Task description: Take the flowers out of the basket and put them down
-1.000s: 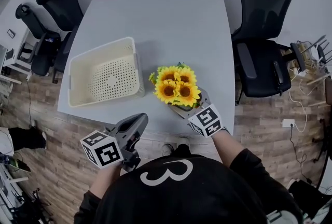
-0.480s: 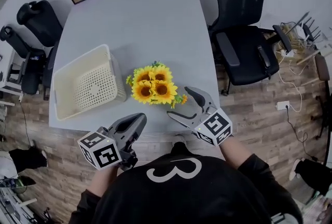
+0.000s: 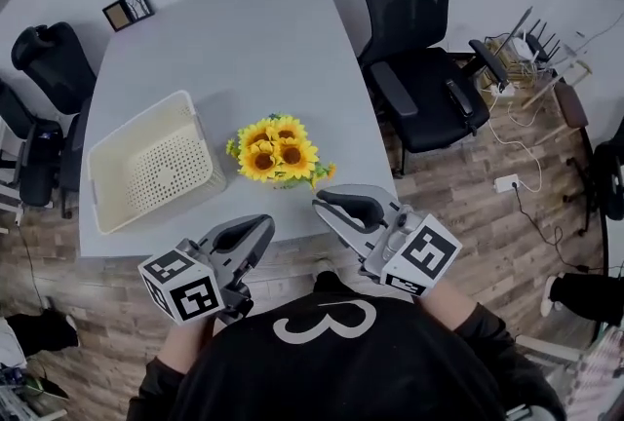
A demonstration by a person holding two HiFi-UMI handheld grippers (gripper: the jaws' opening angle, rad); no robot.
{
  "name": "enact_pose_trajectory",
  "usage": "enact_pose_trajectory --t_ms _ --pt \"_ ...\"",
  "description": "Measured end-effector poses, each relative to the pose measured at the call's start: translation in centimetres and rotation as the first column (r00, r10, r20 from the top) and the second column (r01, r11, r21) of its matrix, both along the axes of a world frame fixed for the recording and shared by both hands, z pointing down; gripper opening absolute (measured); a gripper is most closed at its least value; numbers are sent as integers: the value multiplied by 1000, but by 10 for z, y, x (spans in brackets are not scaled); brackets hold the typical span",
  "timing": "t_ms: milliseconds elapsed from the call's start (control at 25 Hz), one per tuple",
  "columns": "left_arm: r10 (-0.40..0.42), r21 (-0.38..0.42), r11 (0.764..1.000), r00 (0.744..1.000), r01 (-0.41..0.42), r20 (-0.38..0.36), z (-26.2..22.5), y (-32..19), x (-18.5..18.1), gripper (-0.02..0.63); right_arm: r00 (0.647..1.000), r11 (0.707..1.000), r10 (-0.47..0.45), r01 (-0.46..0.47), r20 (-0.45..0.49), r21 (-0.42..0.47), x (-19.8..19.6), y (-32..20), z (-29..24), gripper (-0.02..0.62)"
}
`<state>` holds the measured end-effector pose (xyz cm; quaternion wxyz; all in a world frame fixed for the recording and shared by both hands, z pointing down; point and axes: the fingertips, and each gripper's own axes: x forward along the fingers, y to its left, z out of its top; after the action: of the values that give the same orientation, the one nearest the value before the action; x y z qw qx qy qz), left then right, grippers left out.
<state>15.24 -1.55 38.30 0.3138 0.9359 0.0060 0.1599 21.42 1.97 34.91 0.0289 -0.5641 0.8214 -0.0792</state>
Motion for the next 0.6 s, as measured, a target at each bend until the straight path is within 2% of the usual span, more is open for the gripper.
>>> enact_pose_trajectory --t_ms 40,80,360,600 --pt "-4 6 1000 1000 4 -12 -4 2 -6 12 1000 1000 -3 3 3 8 -6 5 -6 27" --pt "-6 13 1000 1000 6 -25 -8 4 -13 12 1000 1000 -11 11 12 10 -13 10 -11 18" --pt "24 101 995 995 -14 -101 -40 25 -60 12 998 998 -59 59 6 -22 -80 28 -26 18" --pt "43 136 990 988 -23 -151 -53 43 -98 12 997 995 -82 82 14 -48 -131 47 -28 18"
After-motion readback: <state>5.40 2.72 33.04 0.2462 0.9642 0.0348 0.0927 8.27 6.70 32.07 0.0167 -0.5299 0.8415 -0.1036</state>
